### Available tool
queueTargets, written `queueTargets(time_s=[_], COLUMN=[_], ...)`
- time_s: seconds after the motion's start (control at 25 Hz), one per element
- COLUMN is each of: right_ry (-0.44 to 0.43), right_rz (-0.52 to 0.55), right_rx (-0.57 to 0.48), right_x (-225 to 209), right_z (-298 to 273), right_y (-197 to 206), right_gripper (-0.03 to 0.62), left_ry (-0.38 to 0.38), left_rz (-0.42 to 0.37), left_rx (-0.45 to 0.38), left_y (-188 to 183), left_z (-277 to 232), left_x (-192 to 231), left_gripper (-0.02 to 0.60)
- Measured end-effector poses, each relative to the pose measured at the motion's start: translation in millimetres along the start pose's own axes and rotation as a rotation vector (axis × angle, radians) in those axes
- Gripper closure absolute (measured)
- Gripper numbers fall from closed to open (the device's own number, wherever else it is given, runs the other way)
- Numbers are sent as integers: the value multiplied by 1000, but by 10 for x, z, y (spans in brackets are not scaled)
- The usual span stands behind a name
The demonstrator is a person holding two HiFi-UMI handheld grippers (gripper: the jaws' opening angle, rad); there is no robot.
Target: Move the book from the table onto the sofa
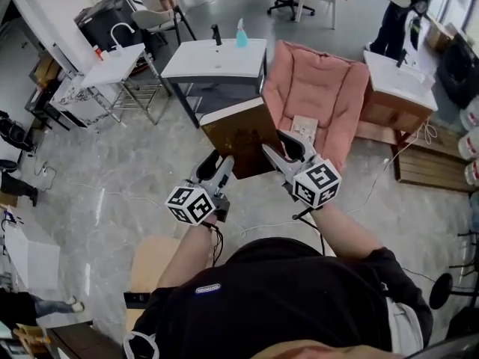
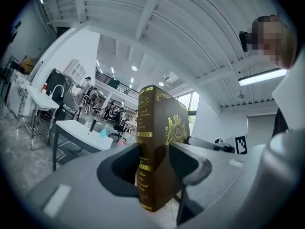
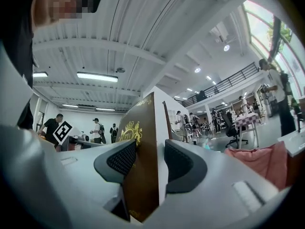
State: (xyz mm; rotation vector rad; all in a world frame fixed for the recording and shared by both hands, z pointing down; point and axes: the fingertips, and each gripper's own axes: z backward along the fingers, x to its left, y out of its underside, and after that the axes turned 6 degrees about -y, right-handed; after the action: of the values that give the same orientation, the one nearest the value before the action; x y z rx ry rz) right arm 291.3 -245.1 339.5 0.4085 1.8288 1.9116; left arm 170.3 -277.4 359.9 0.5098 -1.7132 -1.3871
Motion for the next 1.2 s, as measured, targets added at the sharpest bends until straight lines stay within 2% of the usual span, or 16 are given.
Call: queueTargets(time_s=[0.28,0.64,0.88,1.04,1.2], right_ry=[120,233,293,336,373], right_rz=[-9,-17,-1,6,9], right_rx=[-23,-23,-31,-43,-43], right_x=[-637,-1253,-1672,-2006,-2289], right_z=[413,698,472,155,-244], right_y=[-117,-103,-98,-163,-194], right_gripper=[384,385,387,387,387], left_ry=[114,221,280,321,360], left_rz=[-14,-15,19,50,36], left_rx=[62,89,109,130,155], left_y=[82,162,186,84,-102], left_z=[-721,-1470,-1951,-2355,-2725], left_x=[-378,-581,-358,-89,260], left_gripper=[385,387,387,387,387])
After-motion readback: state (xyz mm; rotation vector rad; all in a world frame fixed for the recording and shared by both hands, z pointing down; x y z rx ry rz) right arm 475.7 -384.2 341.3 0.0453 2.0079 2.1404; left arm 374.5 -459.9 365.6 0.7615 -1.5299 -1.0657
